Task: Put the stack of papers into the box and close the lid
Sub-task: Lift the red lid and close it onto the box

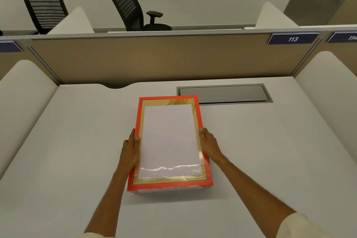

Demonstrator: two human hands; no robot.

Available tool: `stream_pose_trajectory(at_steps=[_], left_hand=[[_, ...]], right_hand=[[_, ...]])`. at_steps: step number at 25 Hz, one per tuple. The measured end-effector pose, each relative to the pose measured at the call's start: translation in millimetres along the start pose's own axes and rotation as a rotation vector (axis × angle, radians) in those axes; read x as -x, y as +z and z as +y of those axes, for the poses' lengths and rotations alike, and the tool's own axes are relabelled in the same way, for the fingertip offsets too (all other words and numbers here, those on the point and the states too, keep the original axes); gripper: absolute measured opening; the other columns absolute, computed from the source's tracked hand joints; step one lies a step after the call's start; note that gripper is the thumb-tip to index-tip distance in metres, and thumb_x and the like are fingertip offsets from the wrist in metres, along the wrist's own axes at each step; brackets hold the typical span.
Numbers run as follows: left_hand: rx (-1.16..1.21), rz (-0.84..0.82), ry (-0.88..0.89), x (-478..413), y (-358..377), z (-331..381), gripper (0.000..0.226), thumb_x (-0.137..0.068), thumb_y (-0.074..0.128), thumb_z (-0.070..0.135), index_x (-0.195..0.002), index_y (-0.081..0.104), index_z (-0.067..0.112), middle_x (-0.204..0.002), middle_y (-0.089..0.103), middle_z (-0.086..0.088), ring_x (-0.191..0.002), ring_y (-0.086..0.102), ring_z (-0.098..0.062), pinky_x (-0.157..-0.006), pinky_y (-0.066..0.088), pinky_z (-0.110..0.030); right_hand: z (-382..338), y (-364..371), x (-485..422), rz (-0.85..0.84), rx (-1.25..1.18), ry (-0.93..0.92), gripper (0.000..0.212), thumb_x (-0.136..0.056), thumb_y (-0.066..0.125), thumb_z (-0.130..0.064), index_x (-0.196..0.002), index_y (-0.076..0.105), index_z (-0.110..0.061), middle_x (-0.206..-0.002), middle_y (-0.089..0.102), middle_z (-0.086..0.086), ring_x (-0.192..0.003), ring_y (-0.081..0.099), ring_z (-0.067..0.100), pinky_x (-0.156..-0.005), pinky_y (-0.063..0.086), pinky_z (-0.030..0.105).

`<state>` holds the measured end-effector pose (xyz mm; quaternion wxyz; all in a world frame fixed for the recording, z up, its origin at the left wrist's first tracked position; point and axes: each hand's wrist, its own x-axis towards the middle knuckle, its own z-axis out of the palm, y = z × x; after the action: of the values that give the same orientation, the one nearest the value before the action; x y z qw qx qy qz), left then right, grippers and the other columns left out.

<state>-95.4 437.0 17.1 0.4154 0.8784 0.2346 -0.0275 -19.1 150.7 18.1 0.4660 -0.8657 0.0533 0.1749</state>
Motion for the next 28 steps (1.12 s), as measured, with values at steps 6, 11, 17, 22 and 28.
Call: stream_pose_trajectory(at_steps=[6, 11, 17, 22, 28], left_hand=[[-0.451, 0.224, 0.195, -1.2, 3.6, 14.2, 0.066, -0.098, 0.032, 0.054, -0.153, 0.026, 0.018, -0.154, 0.038, -0.014, -0.137, 0.045, -0.035, -0.109, 0.041, -0.051], [-0.589, 0.119, 0.415, -3.8, 20.9, 25.2, 0.081, -0.092, 0.005, 0.062, -0.157, 0.014, 0.015, -0.166, 0.011, -0.004, -0.154, 0.009, -0.021, -0.125, 0.008, -0.038], [-0.603, 0.039, 0.383, -8.5, 33.6, 15.3, 0.095, -0.083, -0.014, 0.069, -0.157, 0.009, 0.013, -0.166, 0.008, -0.003, -0.154, 0.004, -0.019, -0.126, 0.006, -0.036], [-0.577, 0.036, 0.362, -7.4, 37.5, 14.0, 0.098, -0.081, -0.016, 0.071, -0.157, 0.007, 0.013, -0.166, 0.006, -0.003, -0.154, 0.003, -0.019, -0.125, 0.002, -0.034], [-0.606, 0.048, 0.363, -7.8, 40.9, 11.2, 0.089, -0.088, -0.008, 0.066, -0.157, 0.009, 0.013, -0.166, 0.008, -0.003, -0.154, 0.006, -0.019, -0.126, 0.006, -0.036]], right_hand=[[-10.2, 16.0, 8.5, 0.295, 0.522, -0.258, 0.074, -0.097, 0.030, -0.056, -0.154, 0.010, -0.016, -0.162, 0.015, 0.007, -0.150, 0.014, 0.029, -0.121, 0.016, 0.043], [-11.6, 38.3, 10.4, 0.169, 0.659, -0.387, 0.081, -0.093, 0.023, -0.064, -0.154, -0.005, -0.018, -0.163, -0.007, -0.001, -0.151, -0.007, 0.017, -0.123, -0.004, 0.032], [-3.0, 47.4, 8.9, 0.110, 0.705, -0.343, 0.083, -0.093, 0.024, -0.065, -0.154, -0.006, -0.017, -0.164, -0.006, 0.000, -0.151, -0.007, 0.018, -0.124, 0.000, 0.034], [-0.5, 50.9, 8.1, 0.111, 0.731, -0.334, 0.084, -0.093, 0.024, -0.065, -0.153, -0.007, -0.016, -0.164, -0.006, 0.001, -0.151, -0.007, 0.018, -0.124, -0.001, 0.034], [2.4, 53.1, 7.5, 0.143, 0.752, -0.359, 0.083, -0.093, 0.023, -0.064, -0.154, -0.003, -0.014, -0.164, -0.002, 0.003, -0.151, -0.004, 0.019, -0.124, 0.003, 0.034]])
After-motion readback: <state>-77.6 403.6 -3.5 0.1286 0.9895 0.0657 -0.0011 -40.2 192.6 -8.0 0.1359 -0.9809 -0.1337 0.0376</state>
